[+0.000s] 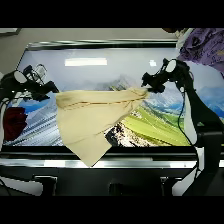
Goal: Fold the clothes and pants, and hang the long-sleeved shirts on hangers.
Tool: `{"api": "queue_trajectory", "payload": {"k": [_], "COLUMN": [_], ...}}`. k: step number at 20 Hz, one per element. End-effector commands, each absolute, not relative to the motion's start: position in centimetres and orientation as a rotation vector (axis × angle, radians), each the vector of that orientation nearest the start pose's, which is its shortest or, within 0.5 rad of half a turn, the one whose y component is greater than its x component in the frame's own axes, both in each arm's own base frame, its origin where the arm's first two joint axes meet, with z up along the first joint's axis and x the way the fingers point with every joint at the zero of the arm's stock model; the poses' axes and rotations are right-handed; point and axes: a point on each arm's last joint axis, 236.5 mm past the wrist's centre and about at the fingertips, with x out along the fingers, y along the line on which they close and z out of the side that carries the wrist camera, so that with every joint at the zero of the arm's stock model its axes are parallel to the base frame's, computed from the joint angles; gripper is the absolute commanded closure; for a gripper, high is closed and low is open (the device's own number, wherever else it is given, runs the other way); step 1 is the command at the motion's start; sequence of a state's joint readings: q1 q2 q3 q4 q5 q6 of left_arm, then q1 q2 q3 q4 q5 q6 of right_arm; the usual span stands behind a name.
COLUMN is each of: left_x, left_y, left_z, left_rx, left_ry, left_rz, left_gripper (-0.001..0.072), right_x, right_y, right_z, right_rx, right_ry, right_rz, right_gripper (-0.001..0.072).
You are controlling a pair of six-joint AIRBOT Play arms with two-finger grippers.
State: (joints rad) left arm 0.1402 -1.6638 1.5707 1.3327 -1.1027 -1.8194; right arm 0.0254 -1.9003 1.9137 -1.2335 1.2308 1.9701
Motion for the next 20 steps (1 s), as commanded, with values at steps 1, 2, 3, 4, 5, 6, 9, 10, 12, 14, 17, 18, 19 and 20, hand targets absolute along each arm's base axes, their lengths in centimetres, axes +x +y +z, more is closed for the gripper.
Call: {"api": "queue_trajectory", "payload": {"k": [1, 2, 3, 4, 5, 6, 9, 10, 12, 14, 17, 18, 19, 20], "left_x": [47.7, 46.2, 44.4, 42.6, 40.8, 39.1, 34.0, 32.9, 31.6, 30.8, 30.8, 30.8, 30.8, 30.6], "left_y": [5.7, 6.9, 8.1, 9.0, 9.6, 10.0, 9.4, 8.9, 8.0, 7.4, 6.8, 6.8, 6.8, 6.7], "left_z": [4.7, 5.7, 6.2, 6.3, 5.9, 5.3, 2.4, 1.3, -0.4, -1.5, -1.7, -1.7, -1.7, -1.7], "left_rx": [-0.5, -0.496, -0.497, -0.509, -0.529, -0.55, -0.598, -0.605, -0.614, -0.619, -0.609, -0.609, -0.609, -0.614], "left_ry": [1.148, 1.151, 1.156, 1.161, 1.168, 1.179, 1.253, 1.283, 1.336, 1.372, 1.38, 1.38, 1.381, 1.389], "left_rz": [0.154, 0.164, 0.179, 0.2, 0.225, 0.249, 0.288, 0.288, 0.285, 0.279, 0.268, 0.267, 0.267, 0.268], "left_gripper": [0.0003, 0.0003, 0.0003, 0.0003, 0.0003, 0.0003, 0.0003, 0.0004, 0.0004, 0.0004, 0.0003, 0.0003, 0.0003, 0.0004], "right_x": [52.7, 51.8, 50.6, 49.5, 48.6, 47.7, 46.3, 46.4, 47.0, 47.8, 48.3, 48.3, 48.3, 48.3], "right_y": [3.2, 1.4, 0.0, -0.5, -0.1, 1.0, 6.1, 7.5, 10.1, 12.7, 14.6, 14.9, 15.2, 15.5], "right_z": [2.9, 3.1, 3.0, 2.7, 2.1, 1.2, -1.7, -2.8, -4.6, -5.8, -8.0, -8.7, -9.1, -9.6], "right_rx": [0.586, 0.573, 0.571, 0.583, 0.609, 0.641, 0.745, 0.753, 0.731, 0.702, 0.665, 0.653, 0.645, 0.641], "right_ry": [1.26, 1.282, 1.322, 1.358, 1.394, 1.43, 1.477, 1.47, 1.446, 1.423, 1.425, 1.431, 1.432, 1.437], "right_rz": [-0.012, -0.005, 0.017, 0.054, 0.113, 0.171, 0.315, 0.325, 0.315, 0.323, 0.3, 0.29, 0.289, 0.284], "right_gripper": [0.0101, 0.0099, 0.0091, 0.0091, 0.0091, 0.0092, 0.0096, 0.0097, 0.01, 0.0101, 0.0124, 0.0153, 0.0183, 0.0186]}}
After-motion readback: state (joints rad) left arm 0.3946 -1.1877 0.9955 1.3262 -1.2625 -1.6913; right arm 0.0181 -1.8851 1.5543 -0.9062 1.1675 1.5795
